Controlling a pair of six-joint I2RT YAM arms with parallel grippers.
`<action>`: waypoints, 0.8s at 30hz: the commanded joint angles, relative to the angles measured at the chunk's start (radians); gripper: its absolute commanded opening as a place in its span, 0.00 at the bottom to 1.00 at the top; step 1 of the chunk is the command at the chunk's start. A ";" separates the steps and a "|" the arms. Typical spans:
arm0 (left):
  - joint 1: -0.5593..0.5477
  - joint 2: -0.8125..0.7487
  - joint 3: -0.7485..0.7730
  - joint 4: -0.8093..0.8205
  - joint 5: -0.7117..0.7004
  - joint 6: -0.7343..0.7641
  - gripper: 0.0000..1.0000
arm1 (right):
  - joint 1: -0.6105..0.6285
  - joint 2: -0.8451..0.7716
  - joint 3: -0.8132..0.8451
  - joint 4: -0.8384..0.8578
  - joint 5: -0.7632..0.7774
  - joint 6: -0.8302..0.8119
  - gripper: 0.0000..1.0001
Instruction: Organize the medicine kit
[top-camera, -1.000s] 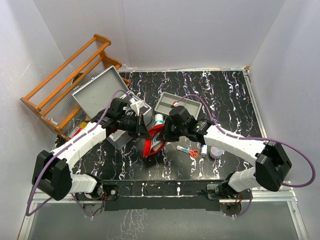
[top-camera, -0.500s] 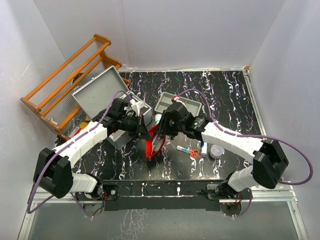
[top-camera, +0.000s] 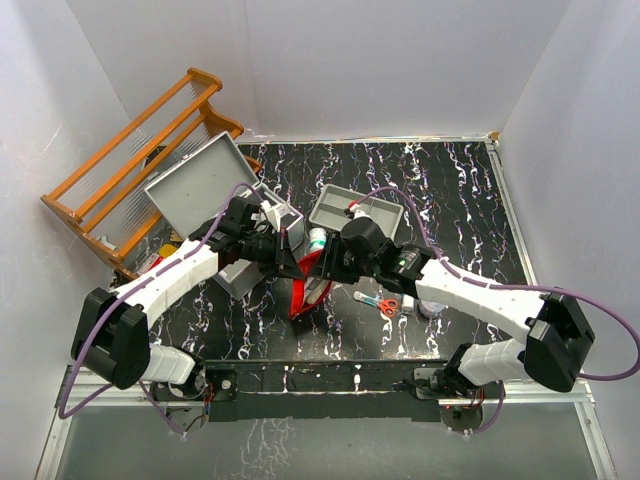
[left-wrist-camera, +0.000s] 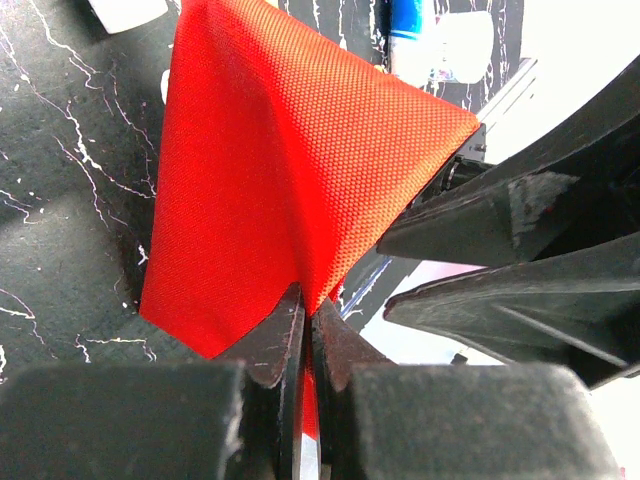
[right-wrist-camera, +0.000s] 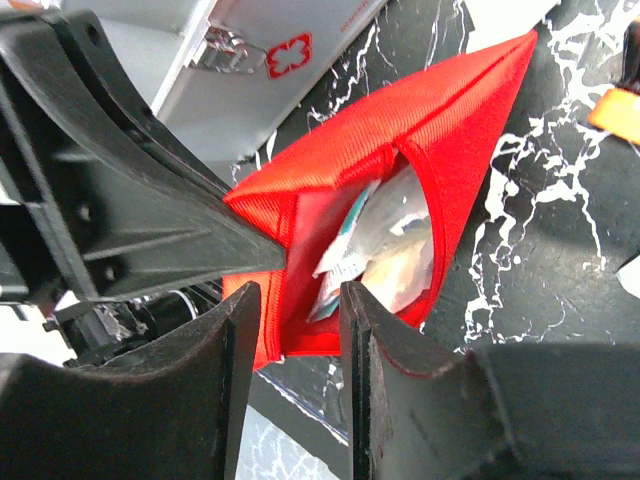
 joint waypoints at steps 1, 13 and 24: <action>-0.001 -0.004 0.006 0.018 0.019 -0.017 0.00 | 0.019 0.006 0.001 0.044 0.029 0.009 0.33; 0.000 -0.006 0.017 0.012 0.029 -0.019 0.00 | 0.022 0.101 0.052 0.062 0.147 0.048 0.17; -0.001 -0.004 0.024 -0.008 0.069 0.019 0.00 | 0.022 0.163 0.096 0.026 0.237 0.021 0.04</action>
